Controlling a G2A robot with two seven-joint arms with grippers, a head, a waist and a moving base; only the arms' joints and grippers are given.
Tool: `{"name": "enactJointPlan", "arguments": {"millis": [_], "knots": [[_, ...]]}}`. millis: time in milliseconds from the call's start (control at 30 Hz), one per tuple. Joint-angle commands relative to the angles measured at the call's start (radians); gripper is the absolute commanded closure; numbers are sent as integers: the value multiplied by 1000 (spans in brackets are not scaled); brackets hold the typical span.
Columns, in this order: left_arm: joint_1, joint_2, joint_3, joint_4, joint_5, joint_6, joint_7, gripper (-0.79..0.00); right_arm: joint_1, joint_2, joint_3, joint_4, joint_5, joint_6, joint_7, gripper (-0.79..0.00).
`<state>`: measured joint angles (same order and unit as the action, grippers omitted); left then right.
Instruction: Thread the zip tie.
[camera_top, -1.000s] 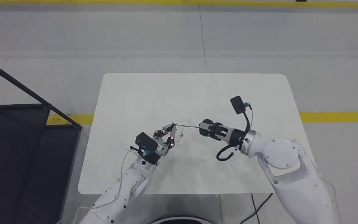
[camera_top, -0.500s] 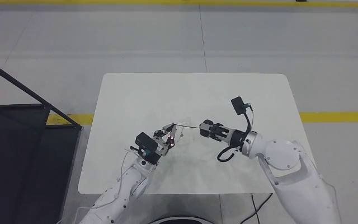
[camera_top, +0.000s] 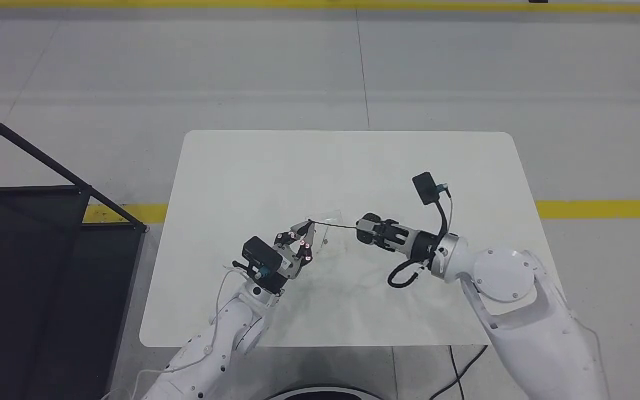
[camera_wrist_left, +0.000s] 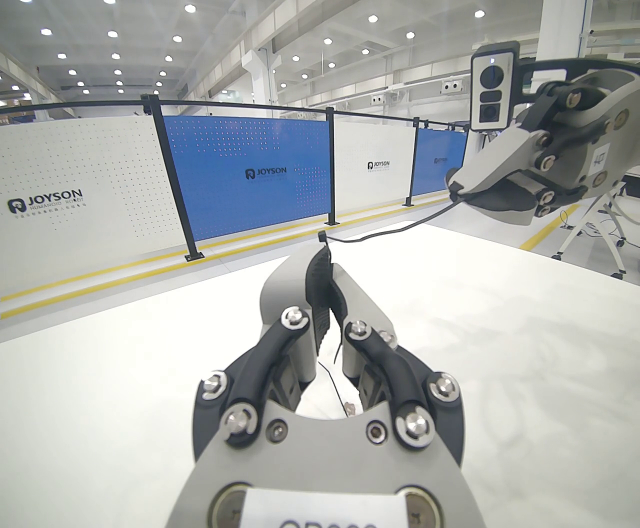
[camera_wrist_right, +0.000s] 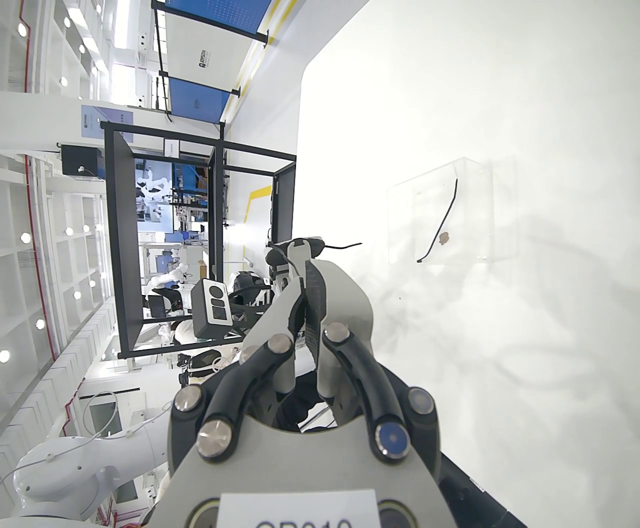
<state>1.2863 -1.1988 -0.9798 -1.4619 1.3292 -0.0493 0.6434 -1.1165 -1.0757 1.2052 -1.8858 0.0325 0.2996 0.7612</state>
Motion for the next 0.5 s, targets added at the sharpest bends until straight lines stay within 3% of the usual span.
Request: {"name": "enactJointPlan", "arguments": {"millis": [0, 467], "knots": [[0, 0, 0, 0, 0, 0, 0, 0, 1, 0, -1, 1, 1, -2, 1, 0], [0, 0, 0, 0, 0, 0, 0, 0, 7, -1, -1, 8, 7, 6, 2, 0]]}}
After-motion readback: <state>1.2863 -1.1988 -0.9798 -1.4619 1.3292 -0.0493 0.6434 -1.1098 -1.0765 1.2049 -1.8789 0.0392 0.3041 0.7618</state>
